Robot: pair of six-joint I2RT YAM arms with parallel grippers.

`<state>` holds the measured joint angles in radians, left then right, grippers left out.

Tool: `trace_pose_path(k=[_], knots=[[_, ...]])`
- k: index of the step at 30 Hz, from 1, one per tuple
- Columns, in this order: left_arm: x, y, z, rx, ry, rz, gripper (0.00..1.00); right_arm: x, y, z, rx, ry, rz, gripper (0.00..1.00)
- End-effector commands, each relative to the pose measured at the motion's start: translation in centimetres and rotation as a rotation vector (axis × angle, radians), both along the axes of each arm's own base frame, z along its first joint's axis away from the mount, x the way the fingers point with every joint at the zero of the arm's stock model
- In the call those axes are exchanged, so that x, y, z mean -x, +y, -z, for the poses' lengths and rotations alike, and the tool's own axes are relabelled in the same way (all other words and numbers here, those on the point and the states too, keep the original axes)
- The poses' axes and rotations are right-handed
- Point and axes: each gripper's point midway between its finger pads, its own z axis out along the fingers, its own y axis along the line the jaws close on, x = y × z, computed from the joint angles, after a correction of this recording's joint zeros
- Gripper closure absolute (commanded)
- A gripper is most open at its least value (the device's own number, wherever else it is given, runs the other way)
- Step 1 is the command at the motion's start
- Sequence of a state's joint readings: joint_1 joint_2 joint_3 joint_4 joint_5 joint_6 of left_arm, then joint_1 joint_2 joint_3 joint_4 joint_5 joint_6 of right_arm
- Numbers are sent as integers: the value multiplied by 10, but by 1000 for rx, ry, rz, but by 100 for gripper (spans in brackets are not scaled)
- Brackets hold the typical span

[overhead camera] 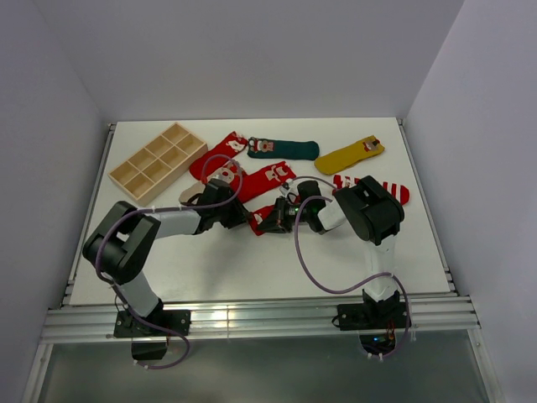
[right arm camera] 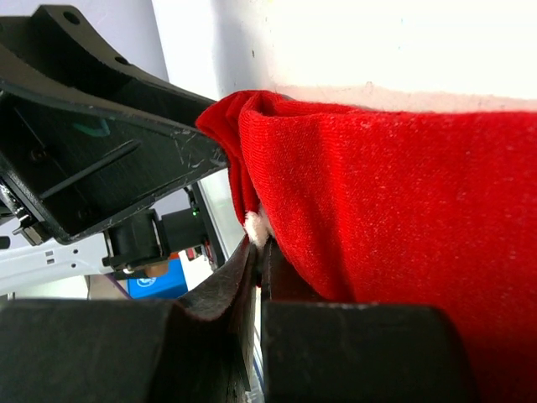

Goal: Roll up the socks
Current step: Roll the sock at the center of the board.

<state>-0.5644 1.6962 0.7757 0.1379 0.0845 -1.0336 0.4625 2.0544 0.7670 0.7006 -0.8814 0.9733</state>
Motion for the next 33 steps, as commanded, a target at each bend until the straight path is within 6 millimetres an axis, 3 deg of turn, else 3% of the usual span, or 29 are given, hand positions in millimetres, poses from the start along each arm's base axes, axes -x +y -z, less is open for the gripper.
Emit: trace_pose_path(k=[1, 11, 18, 20, 25, 26, 30, 33], knots=[[-1, 0, 10, -42, 24, 11, 62, 4, -12, 25, 86, 49, 26, 100], [10, 10, 37, -156, 142, 3, 75, -1, -14, 25, 127, 21, 29, 100], [13, 12, 47, -263, 169, 17, 88, -1, -25, 22, 236, -39, 27, 75], [12, 10, 47, -311, 165, 34, 90, -8, -28, 12, 273, -93, 42, 66], [11, 1, 42, -353, 144, 52, 93, -2, -34, -2, 407, -193, 16, 52], [11, 0, 41, -354, 141, 53, 93, -5, -34, -14, 419, -234, 22, 50], [9, -4, 37, -360, 131, 61, 93, -11, -49, -29, 604, -390, 66, 51], [7, -5, 33, -363, 125, 63, 93, -9, -46, -46, 666, -518, 67, 53]])
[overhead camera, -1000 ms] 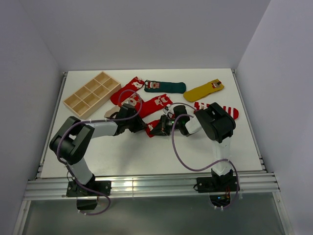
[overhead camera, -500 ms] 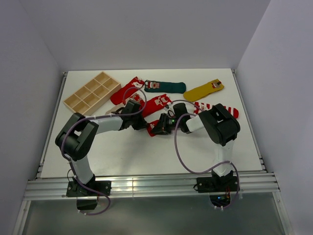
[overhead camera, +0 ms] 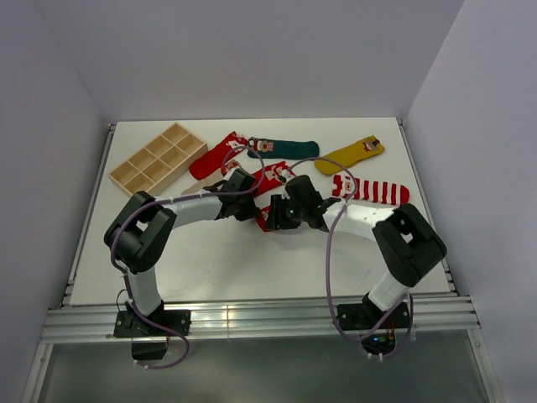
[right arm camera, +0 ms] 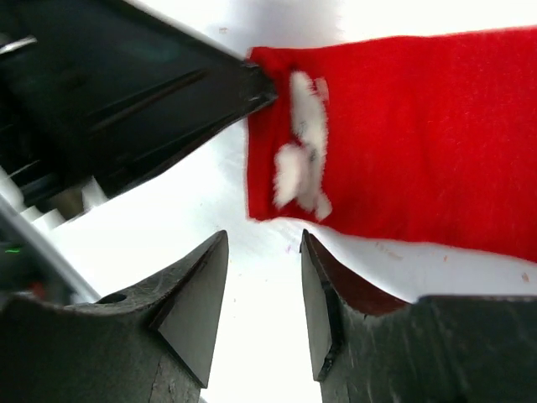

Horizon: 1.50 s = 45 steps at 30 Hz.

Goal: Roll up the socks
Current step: Roll the sock at the center of the board.

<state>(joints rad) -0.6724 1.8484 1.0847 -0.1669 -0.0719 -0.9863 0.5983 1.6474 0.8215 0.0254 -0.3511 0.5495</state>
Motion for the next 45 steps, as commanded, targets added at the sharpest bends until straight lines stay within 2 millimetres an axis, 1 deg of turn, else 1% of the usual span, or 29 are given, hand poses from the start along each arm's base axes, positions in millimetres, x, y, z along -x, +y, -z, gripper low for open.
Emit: trace_pose_path(k=[1, 2, 3, 4, 5, 6, 12, 13, 14, 17, 22, 23, 27, 29, 33, 41, 42, 45], knots=[[21, 26, 30, -155, 86, 15, 93, -18, -16, -22, 190, -227, 26, 53], [20, 26, 28, -156, 82, 17, 93, -12, -9, -24, 199, -256, 1, 54], [21, 25, 28, -158, 82, 17, 93, -15, -5, -32, 203, -316, -19, 55], [19, 25, 26, -156, 78, 17, 93, -14, -4, -31, 222, -342, -27, 55], [20, 25, 26, -156, 78, 19, 93, -9, 1, -33, 232, -369, -45, 56], [20, 24, 26, -154, 79, 24, 93, -11, 8, -37, 220, -404, -66, 56], [21, 21, 22, -140, 77, 33, 93, -15, 24, -39, 220, -489, -115, 55], [21, 22, 21, -138, 76, 30, 93, -15, 25, -34, 229, -492, -123, 55], [21, 22, 21, -140, 75, 32, 93, -17, 29, -35, 223, -513, -134, 55], [22, 22, 21, -141, 76, 34, 93, -17, 37, -27, 222, -523, -163, 55], [22, 21, 21, -140, 79, 36, 93, -17, 43, -18, 225, -517, -190, 57], [22, 21, 22, -139, 82, 35, 93, -17, 43, -18, 221, -518, -191, 57], [23, 19, 23, -132, 87, 42, 93, -16, 44, -5, 243, -477, -206, 61], [23, 19, 22, -132, 89, 44, 93, -13, 43, 2, 257, -446, -207, 61], [22, 20, 19, -136, 81, 53, 93, -8, 41, 10, 272, -398, -200, 62], [23, 16, 16, -123, 75, 73, 93, -4, 22, 21, 354, -324, -139, 62], [22, 17, 16, -126, 73, 77, 93, -7, 23, 19, 356, -330, -122, 62], [21, 17, 15, -133, 65, 84, 93, -6, 14, 23, 388, -308, -92, 61]])
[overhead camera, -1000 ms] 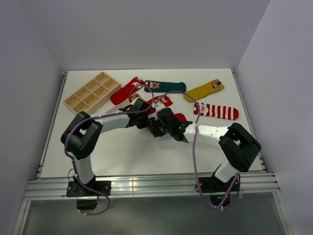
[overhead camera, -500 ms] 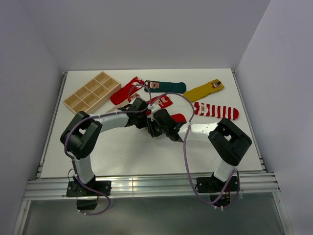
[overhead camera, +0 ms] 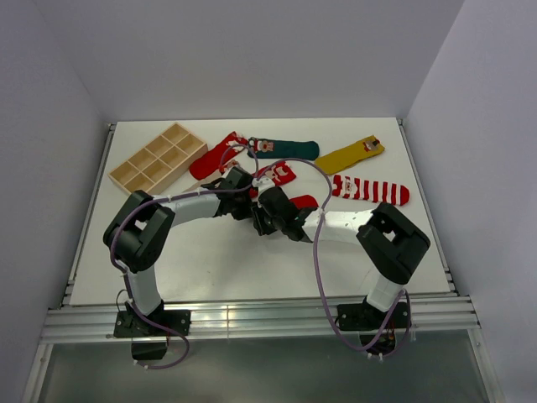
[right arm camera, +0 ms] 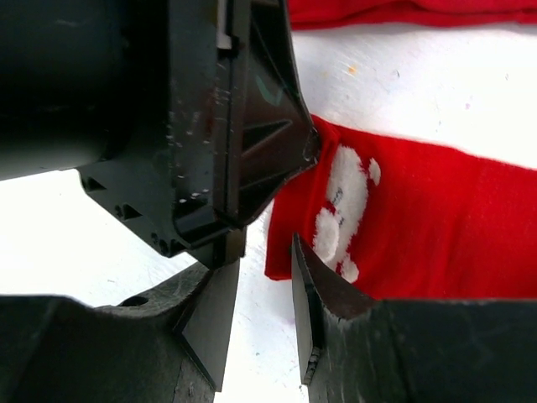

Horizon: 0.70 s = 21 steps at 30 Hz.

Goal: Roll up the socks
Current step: Roll the sock at the center of the board.

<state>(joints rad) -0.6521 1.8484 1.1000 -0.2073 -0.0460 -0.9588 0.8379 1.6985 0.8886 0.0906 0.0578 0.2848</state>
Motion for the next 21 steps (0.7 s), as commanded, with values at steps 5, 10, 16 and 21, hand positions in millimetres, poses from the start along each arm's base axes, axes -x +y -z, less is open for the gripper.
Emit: trace_pose_path(k=[5, 10, 16, 21], knots=[[21, 10, 14, -112, 36, 73, 93, 12, -18, 31, 94, 110, 76, 61], [18, 9, 6, -102, 12, 69, 92, 14, -13, 34, 113, 101, 60, 61], [22, 6, 5, -71, 26, 65, 93, 14, -16, 46, 152, 123, 94, 60], [25, 8, 5, -61, 28, 49, 92, 17, -28, 61, 238, 148, 122, 62]])
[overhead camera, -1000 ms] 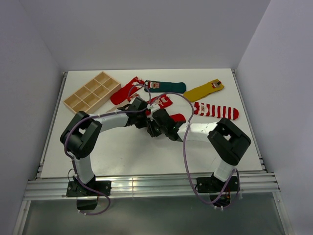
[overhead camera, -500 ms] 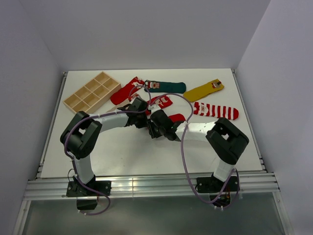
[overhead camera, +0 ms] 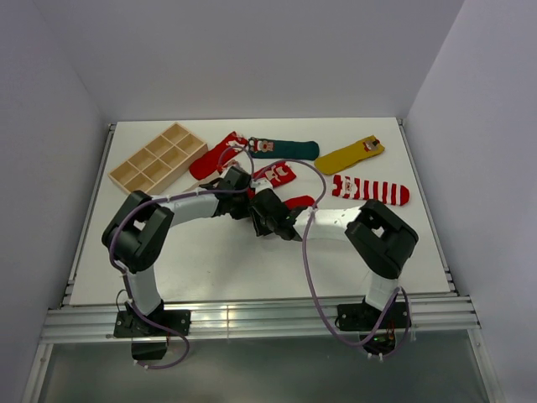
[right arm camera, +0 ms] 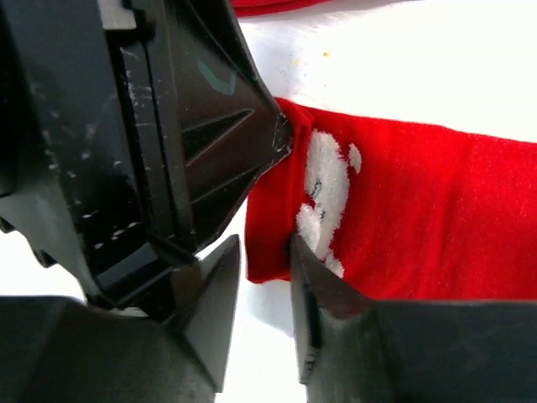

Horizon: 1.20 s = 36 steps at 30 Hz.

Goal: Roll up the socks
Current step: Roll the sock at the center of the board.

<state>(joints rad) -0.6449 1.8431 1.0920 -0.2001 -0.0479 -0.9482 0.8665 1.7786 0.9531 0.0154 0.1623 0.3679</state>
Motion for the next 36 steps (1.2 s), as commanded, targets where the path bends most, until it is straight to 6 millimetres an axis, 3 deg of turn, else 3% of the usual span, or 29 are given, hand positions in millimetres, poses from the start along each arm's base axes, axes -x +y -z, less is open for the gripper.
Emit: trace_pose_path(k=[1, 7, 15, 16, 23, 24, 25, 26, 28, 31, 36], knots=[[27, 5, 6, -57, 38, 44, 92, 20, -27, 42, 169, 116, 21, 65], [31, 0, -1, 9, 37, 14, 85, 29, -32, 55, 216, 153, 18, 100], [33, 15, -19, 73, -10, -78, 57, 42, -23, 39, 73, 216, 13, 100], [31, 14, -30, 103, -37, -86, 54, 43, -21, 37, 41, 229, 31, 100], [34, 32, -54, 213, -108, -210, 17, 58, -13, 26, -201, 328, 23, 100], [34, 32, -61, 233, -126, -209, 16, 64, -10, 23, -253, 366, -2, 100], [35, 31, -62, 244, -130, -204, 14, 53, -10, 17, -328, 358, 23, 100], [36, 31, -62, 249, -133, -200, 14, 61, -18, 23, -358, 396, 30, 100], [37, 29, -63, 256, -137, -183, 15, 65, -18, 17, -463, 460, 33, 100], [40, 22, -61, 278, -125, -146, 18, 58, -21, 10, -605, 465, 55, 100], [43, 17, -56, 262, -110, -93, 21, 64, -26, 9, -764, 557, 113, 100]])
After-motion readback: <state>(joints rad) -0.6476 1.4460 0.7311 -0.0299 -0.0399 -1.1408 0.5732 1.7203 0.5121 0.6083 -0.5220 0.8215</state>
